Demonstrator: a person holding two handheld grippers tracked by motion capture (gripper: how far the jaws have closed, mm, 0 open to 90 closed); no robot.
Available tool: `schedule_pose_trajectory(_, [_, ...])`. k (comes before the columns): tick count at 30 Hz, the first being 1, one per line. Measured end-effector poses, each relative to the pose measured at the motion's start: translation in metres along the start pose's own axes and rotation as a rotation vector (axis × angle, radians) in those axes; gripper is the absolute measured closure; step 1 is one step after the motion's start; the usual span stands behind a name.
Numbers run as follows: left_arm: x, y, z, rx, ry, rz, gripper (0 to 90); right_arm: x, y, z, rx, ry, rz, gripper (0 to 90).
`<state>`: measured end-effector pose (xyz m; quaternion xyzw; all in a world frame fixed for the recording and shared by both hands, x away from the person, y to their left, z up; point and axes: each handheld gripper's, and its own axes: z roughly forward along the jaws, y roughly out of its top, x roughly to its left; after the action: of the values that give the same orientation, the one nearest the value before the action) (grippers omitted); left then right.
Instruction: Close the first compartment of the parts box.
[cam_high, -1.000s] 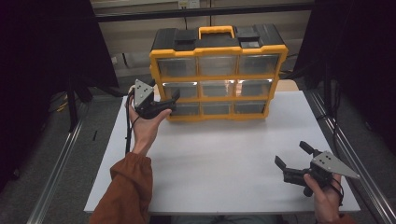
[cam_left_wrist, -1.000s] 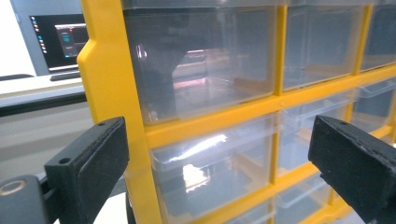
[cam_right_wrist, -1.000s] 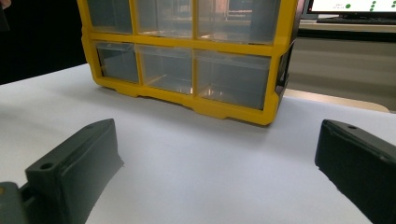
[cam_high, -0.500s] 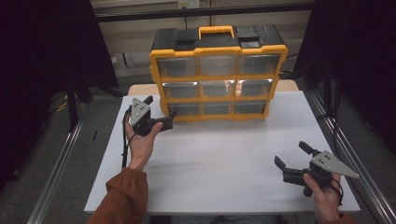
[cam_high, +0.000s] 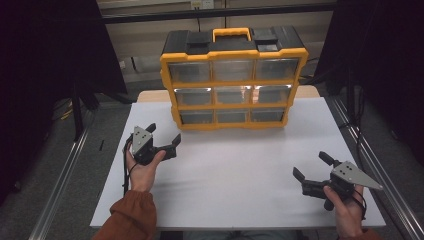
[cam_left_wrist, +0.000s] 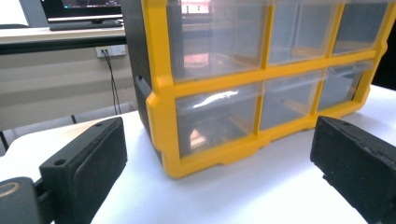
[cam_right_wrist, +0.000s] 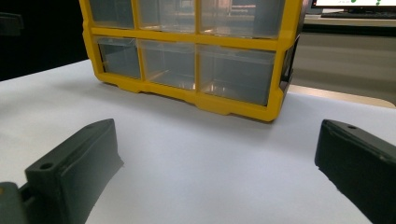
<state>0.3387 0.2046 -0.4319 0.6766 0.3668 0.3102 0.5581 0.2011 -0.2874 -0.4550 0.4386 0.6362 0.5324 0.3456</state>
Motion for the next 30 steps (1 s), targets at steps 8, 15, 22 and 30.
schedule_pose_trajectory(8, [0.002, -0.012, -0.021, -0.005, -0.014, -0.025, 4.8, 0.0, 0.0, 0.0, 0.001, 0.0, -0.002, 0.0])
schedule_pose_trajectory(15, [0.0, -0.018, -0.043, -0.006, -0.018, -0.024, 4.7, 0.0, 0.0, 0.0, -0.005, -0.005, -0.002, 0.0])
schedule_pose_trajectory(22, [0.004, -0.023, -0.064, -0.009, 0.009, -0.028, 4.8, -0.001, 0.0, 0.0, -0.008, -0.004, -0.003, 0.0])
schedule_pose_trajectory(30, [0.006, -0.028, -0.085, 0.014, 0.024, -0.006, 4.7, -0.001, 0.0, -0.001, -0.008, -0.01, 0.003, 0.0])
